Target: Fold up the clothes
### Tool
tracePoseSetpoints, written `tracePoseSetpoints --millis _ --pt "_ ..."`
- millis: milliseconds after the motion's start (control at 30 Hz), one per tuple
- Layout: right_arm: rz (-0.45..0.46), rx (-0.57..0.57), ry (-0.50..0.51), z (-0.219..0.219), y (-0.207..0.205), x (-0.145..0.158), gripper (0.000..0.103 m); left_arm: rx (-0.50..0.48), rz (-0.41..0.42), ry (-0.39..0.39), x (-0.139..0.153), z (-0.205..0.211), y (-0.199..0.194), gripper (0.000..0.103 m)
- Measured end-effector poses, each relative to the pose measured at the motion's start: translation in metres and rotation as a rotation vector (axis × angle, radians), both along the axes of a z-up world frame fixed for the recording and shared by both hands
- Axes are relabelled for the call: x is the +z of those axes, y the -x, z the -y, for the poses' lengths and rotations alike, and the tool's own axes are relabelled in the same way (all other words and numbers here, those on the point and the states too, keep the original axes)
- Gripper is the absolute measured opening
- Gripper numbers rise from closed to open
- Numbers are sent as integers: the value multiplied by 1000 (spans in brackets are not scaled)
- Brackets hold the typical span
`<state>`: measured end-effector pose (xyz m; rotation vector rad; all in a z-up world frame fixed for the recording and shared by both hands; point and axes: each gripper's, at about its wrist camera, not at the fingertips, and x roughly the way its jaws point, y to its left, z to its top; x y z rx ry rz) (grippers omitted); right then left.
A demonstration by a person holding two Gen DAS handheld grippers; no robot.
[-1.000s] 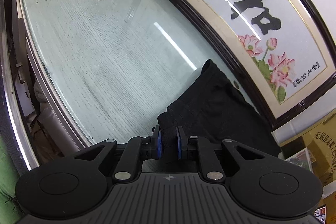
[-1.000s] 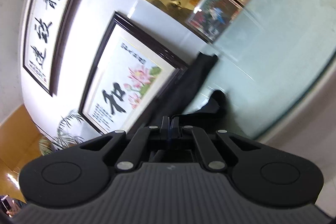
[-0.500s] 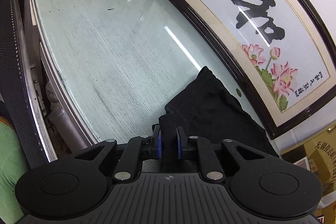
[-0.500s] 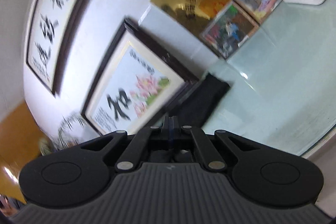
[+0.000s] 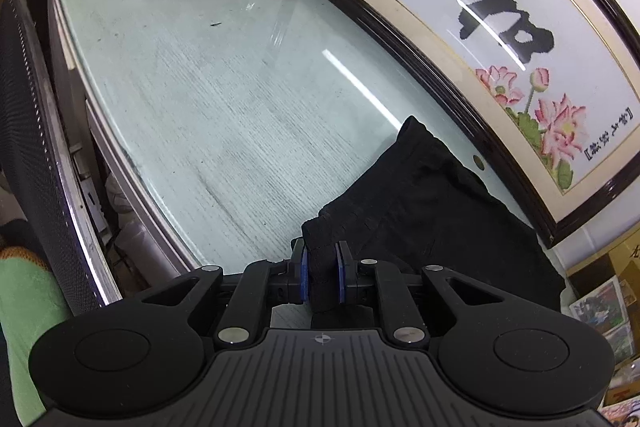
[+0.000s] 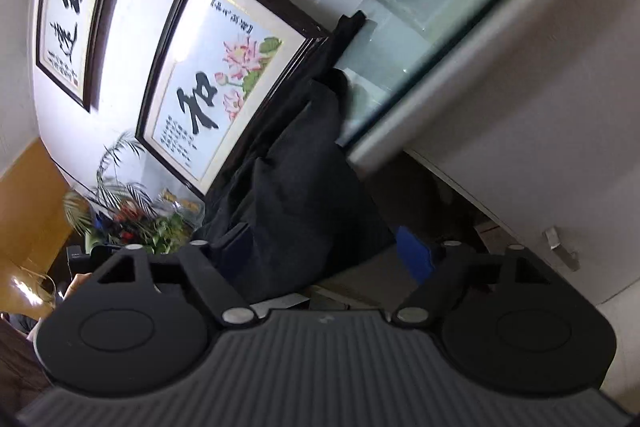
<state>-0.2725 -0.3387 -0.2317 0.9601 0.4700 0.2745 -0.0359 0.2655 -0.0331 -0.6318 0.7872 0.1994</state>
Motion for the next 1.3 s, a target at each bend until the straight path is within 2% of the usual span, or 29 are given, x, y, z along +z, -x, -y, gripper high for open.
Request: tracePoseSetpoints --millis 133,233,367,500,667,700,733,767,833,1067,1300 --pt "118 -1 -104 2 -1 -47 99 -29 15 -39 3 4 0 13" --pt "158 10 -184 -2 -13 -80 100 -48 19 -86 7 10 0 13" --pt "235 -1 -322 -15 -25 -119 100 -61 35 -104 10 15 -1 13" --pt "294 -35 -422 -26 -34 -141 100 -60 46 -111 11 16 1 13" --pt "294 -45 -497 -40 -47 -157 98 -51 39 -108 7 13 4 13" --pt "292 -56 -495 -41 -47 -158 84 -49 37 -106 6 13 4 13" --pt "294 -67 -485 -42 -47 -158 59 -48 36 -103 6 12 4 13" --pt "291 -77 -468 -43 -46 -157 47 -47 36 -102 6 12 5 13" --pt "283 -78 -454 -42 -46 -155 3 -47 35 -98 5 11 6 13" --pt "286 -91 -434 -27 -15 -122 3 -40 22 -70 3 8 9 13" --pt "353 -60 -436 -5 12 -32 3 -24 15 -4 9 5 13 13"
